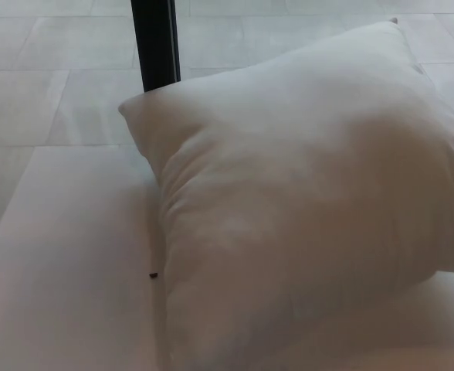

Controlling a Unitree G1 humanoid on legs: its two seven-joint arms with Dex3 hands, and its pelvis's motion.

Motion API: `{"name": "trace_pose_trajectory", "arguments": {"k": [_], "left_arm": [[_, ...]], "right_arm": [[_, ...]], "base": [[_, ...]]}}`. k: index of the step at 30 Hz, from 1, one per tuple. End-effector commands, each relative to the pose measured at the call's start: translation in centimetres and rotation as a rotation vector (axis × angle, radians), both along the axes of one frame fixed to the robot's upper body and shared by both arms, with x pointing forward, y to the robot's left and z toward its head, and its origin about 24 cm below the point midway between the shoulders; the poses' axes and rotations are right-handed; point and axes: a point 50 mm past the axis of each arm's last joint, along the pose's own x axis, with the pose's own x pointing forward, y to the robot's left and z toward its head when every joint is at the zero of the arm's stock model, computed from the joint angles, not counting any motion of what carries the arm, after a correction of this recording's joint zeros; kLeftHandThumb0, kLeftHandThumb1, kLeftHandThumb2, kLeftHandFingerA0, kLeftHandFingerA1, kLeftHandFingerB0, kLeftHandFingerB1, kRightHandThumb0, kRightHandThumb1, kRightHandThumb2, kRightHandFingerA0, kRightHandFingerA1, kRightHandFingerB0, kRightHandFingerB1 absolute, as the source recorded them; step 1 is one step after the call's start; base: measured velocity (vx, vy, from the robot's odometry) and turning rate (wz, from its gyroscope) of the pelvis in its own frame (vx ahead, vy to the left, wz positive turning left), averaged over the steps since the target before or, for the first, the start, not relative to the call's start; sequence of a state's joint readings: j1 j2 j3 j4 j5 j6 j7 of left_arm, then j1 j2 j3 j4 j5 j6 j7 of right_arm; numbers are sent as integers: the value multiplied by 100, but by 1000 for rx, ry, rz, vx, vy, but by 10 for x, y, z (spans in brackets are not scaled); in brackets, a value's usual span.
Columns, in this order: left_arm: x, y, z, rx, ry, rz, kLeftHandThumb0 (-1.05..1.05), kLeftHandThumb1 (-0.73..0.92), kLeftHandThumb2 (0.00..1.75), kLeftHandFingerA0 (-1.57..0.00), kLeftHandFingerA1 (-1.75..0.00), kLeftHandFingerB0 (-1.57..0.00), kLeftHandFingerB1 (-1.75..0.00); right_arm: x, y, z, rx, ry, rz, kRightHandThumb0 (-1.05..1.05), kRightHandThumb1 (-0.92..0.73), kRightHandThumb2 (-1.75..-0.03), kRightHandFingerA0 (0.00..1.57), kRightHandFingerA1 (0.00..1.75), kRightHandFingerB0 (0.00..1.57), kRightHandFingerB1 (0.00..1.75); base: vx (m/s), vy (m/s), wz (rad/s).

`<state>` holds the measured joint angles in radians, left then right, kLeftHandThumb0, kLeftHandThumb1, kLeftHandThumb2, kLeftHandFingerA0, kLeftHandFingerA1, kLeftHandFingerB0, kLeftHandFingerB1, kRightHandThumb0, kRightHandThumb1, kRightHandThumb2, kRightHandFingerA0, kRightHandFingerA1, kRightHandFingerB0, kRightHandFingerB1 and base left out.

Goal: The robot uses its left hand to press on the left side of the pillow kept in the middle of the desk and uses its right hand to lift up and the right side of the pillow and turn it over

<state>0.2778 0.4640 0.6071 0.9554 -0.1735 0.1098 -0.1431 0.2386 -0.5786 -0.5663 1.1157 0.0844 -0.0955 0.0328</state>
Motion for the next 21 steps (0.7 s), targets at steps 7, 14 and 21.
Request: {"name": "trace_pose_trajectory", "arguments": {"k": [7,14,21], "left_arm": [[96,33,81,-110,-643,79,-85,49,93,-56,-76,-28,-60],[165,31,143,-72,-830,-34,-86,59,58,-63,-60,-39,-51],[245,-52,206,-110,-1012,-377,-70,84,64,-35,-54,-22,-38]], "right_arm": [[54,-66,114,-4,-979,-396,-101,-86,-67,32,92,0,63],[128,-63,187,-40,-1031,-88,-105,-84,-68,55,77,9,79],[213,-1,239,-54,-1096,350,-105,-78,-66,77,67,39,76]], "base": [[0,0,0],[0,0,0],[0,0,0]]}}
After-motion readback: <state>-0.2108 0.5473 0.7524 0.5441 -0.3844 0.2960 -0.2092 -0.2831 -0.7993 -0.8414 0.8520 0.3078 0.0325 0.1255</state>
